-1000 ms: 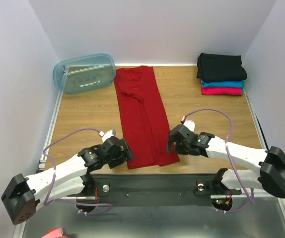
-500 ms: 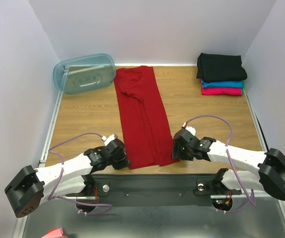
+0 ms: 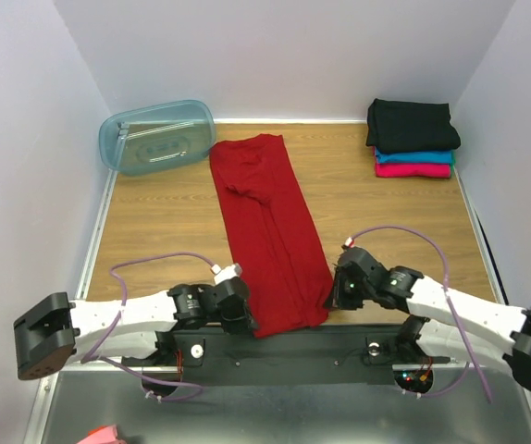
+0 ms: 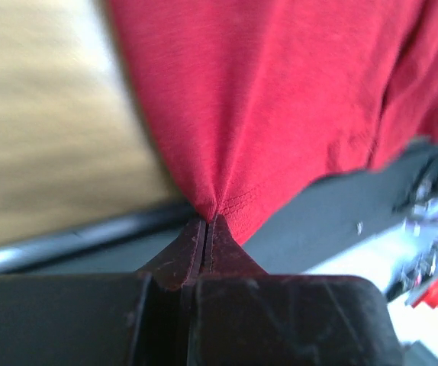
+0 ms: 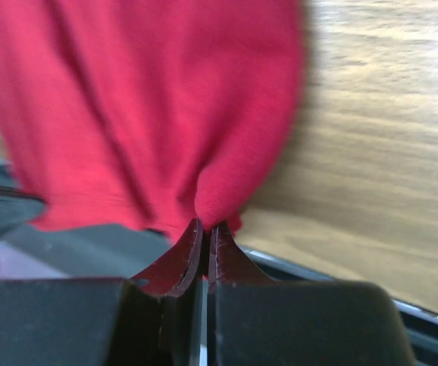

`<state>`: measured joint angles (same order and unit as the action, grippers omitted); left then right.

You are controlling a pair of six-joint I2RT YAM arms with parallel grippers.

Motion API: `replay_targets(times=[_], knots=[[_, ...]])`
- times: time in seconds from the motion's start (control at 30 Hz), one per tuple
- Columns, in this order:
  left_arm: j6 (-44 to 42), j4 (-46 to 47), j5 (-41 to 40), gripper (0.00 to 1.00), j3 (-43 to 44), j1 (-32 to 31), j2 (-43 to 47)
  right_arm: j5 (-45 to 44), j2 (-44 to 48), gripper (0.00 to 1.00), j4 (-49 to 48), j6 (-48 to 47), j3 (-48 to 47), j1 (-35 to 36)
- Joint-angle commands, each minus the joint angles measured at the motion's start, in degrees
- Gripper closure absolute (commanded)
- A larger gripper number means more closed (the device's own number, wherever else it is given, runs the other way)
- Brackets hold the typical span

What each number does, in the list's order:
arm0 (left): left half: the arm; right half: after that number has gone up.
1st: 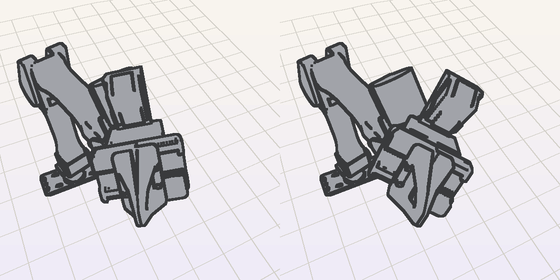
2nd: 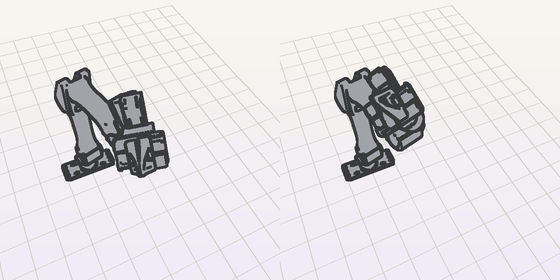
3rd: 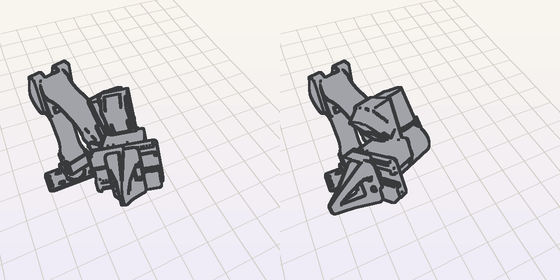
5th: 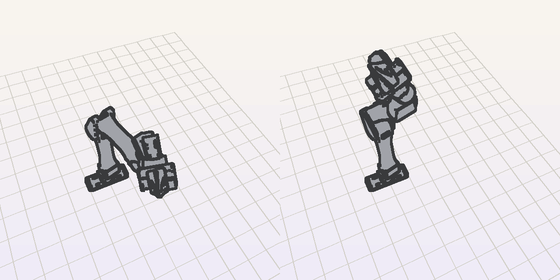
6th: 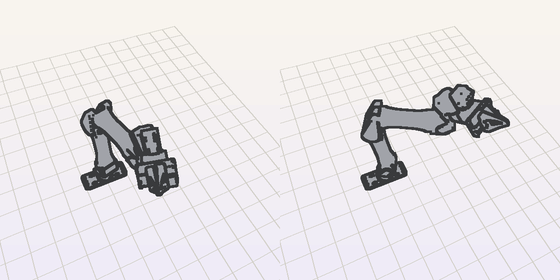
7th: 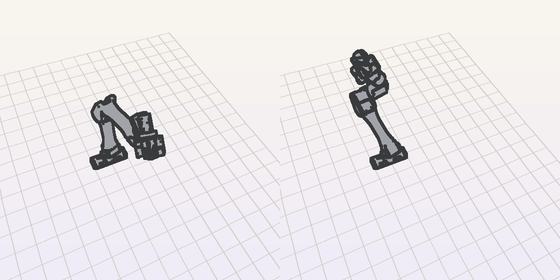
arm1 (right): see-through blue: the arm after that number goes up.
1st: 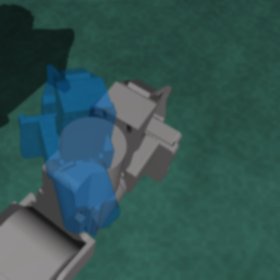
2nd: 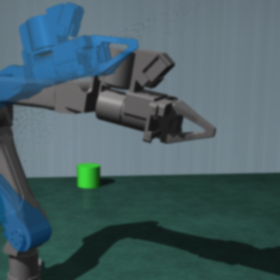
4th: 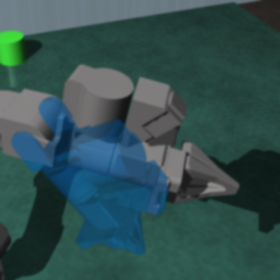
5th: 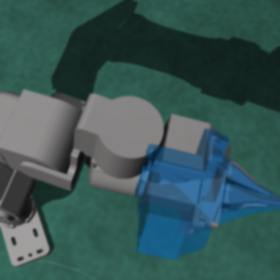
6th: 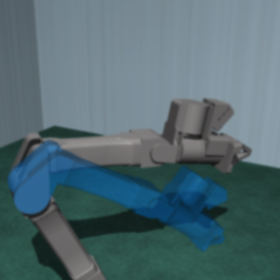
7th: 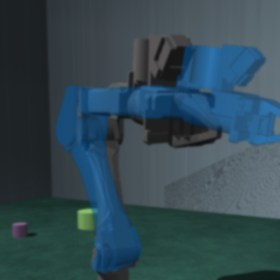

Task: Fold and stack the t-shirts
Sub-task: Fold the tshirt

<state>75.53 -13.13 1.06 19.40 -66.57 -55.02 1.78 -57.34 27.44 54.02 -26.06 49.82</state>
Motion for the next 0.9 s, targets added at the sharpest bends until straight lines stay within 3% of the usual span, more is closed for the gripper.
replay_targets(times=[0.0, 0.13, 0.4, 0.57, 0.87], knots=[[4.8, 0.1, 0.6, 1.0, 4.0, -5.4, -1.7, 1.0, 8.4, 1.0, 6.6, 1.8, -1.6, -0.2], [4.9, 0.5, -0.6, 1.0, 6.7, -7.4, -2.4, -1.2, 10.2, 1.0, 8.2, 1.4, -3.3, -0.2], [4.4, -1.3, -7.5, 1.0, 10.2, -4.7, -1.6, -12.1, -0.2, 1.0, 8.2, -2.9, -13.3, -0.2], [-0.5, 2.6, -6.8, 1.0, 9.5, 4.3, 1.1, -19.7, -9.6, 1.0, 6.7, -6.2, -24.0, -0.6], [-11.4, 1.5, -7.8, 1.0, 15.9, 18.4, -0.6, -19.8, -21.6, 1.0, -1.9, -12.9, -36.1, -6.7]])
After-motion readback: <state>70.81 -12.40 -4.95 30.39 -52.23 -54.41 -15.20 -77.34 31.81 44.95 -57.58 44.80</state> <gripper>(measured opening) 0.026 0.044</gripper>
